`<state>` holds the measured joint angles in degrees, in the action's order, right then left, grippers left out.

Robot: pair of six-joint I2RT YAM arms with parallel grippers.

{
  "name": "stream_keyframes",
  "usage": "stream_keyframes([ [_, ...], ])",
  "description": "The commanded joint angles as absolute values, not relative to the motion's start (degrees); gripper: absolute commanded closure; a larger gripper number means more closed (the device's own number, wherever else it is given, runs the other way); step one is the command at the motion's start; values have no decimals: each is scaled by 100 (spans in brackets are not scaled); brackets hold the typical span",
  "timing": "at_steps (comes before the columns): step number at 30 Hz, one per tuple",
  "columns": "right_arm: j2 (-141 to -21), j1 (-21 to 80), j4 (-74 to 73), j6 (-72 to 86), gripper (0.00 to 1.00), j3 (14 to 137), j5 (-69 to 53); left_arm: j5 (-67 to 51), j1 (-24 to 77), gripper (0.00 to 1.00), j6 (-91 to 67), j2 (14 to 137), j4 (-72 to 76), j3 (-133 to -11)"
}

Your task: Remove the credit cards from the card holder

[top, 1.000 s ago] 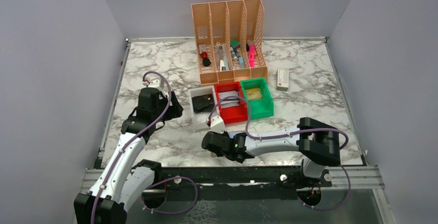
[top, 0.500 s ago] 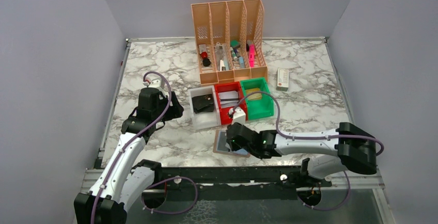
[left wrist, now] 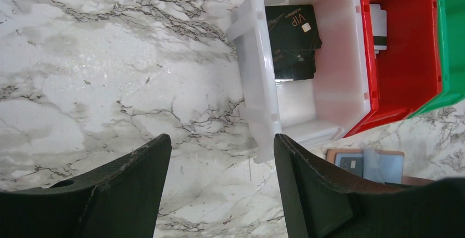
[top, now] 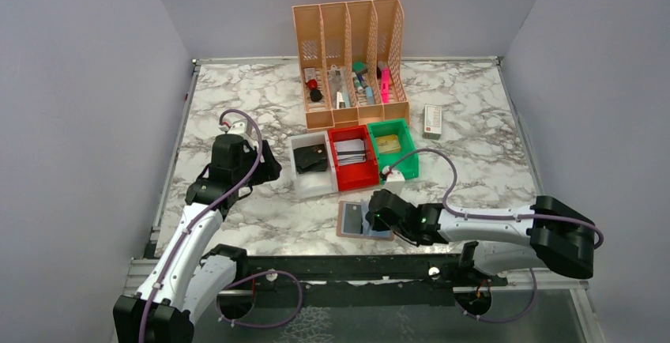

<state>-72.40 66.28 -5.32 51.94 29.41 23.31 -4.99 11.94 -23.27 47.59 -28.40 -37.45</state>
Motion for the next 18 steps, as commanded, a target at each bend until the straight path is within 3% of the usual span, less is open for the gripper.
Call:
stream_keyframes([
  [1,-6980,6605,-492,5853,91,2679,2770,-642,1169,28,-2313,4741,-2663,-3683],
  [18,-5598,6601,-2426,7846,93,2126,4223,-668,1178,28,-2313,4778,-2648,-3682],
])
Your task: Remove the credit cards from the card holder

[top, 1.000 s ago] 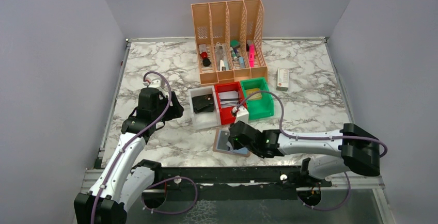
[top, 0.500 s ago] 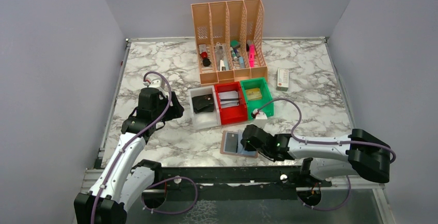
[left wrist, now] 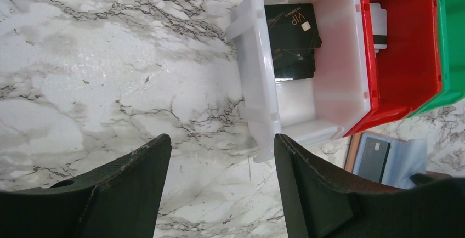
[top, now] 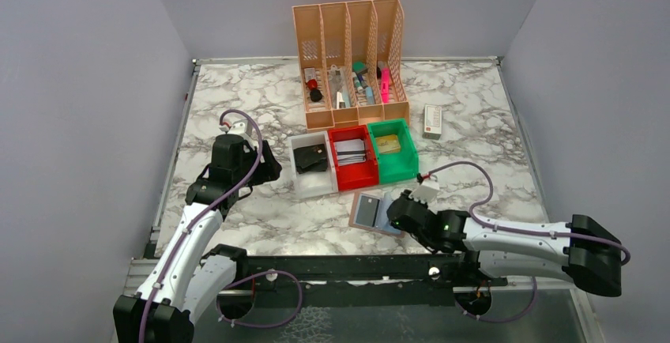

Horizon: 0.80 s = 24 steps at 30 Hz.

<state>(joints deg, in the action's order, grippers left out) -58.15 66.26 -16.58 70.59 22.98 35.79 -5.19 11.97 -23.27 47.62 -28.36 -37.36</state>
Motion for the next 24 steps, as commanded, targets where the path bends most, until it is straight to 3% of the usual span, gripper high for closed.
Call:
stream_keyframes([
  [1,-5563,6598,-2463,7947,93,2071,4240,-668,1178,28,-2305,4787,-2655,-3683],
  [6,-5533,6601,-2396,8489,96,1707,4103,-678,1178,28,-2310,4797,-2660,-3682],
  [17,-5613,6598,-2136,8052,98,1608,3850,-1100,1428,28,-2230,4675,-2472,-3665],
  [24,-5411,6598,-3031,7918,87,2184,4319,-1065,1459,28,-2223,4833,-2519,-3674],
])
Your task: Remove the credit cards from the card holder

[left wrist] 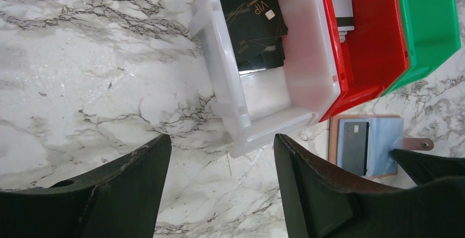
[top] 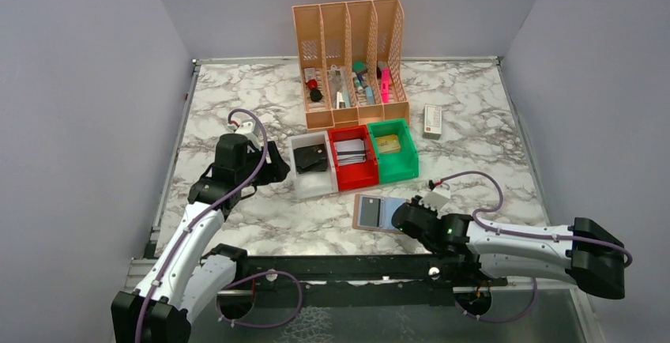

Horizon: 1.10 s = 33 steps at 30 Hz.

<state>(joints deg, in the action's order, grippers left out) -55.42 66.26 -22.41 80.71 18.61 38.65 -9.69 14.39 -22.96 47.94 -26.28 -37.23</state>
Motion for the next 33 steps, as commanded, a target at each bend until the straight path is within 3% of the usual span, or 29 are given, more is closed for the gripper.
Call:
stream_keyframes([
  [1,-5342,6600,-3028,7785,85,2232,4343,-1057,1457,28,-2228,4826,-2529,-3674],
  [4,-5124,6600,-2752,7179,68,2241,4323,-999,1452,28,-2240,4791,-2527,-3665],
  [12,-4898,6601,-3178,6694,64,2865,4167,-958,1459,28,-2249,4799,-2541,-3665],
  [16,-4918,6600,-1754,5194,62,2824,3419,-949,1457,28,-2249,4811,-2556,-3665],
  [21,-5880,6592,-1248,5000,47,2907,3124,-928,1454,28,-2259,4810,-2556,-3665],
  [33,-7852,6086,-640,4480,42,3390,1918,-835,1457,28,-2276,4817,-2583,-3666],
])
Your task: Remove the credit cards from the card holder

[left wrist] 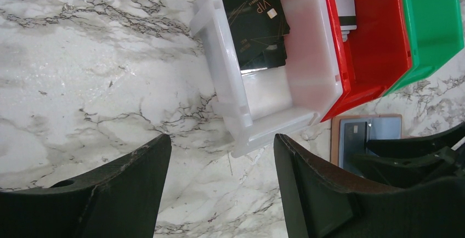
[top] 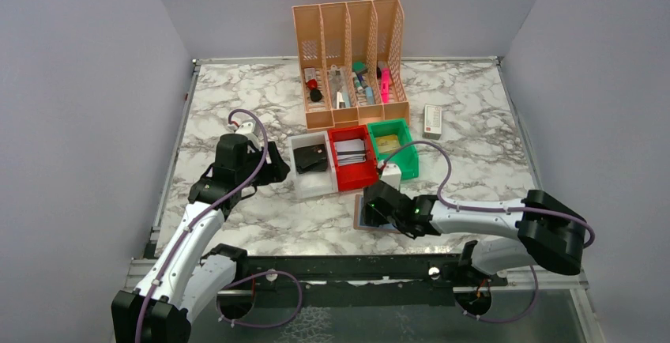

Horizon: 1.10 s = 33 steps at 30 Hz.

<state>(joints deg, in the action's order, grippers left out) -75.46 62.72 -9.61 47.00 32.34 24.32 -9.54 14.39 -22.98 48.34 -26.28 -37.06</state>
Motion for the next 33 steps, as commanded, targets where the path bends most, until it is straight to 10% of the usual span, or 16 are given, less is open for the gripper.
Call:
stream_keyframes([
  [1,-7944,6063,-623,4450,42,3420,1829,-835,1458,28,-2276,4818,-2576,-3667],
  [19,-8448,6047,727,3372,45,3451,-688,-826,1458,28,-2276,4844,-2585,-3673],
  [33,-7662,6047,-256,3401,42,3437,701,-1306,1698,29,-2311,4793,-2472,-3672],
])
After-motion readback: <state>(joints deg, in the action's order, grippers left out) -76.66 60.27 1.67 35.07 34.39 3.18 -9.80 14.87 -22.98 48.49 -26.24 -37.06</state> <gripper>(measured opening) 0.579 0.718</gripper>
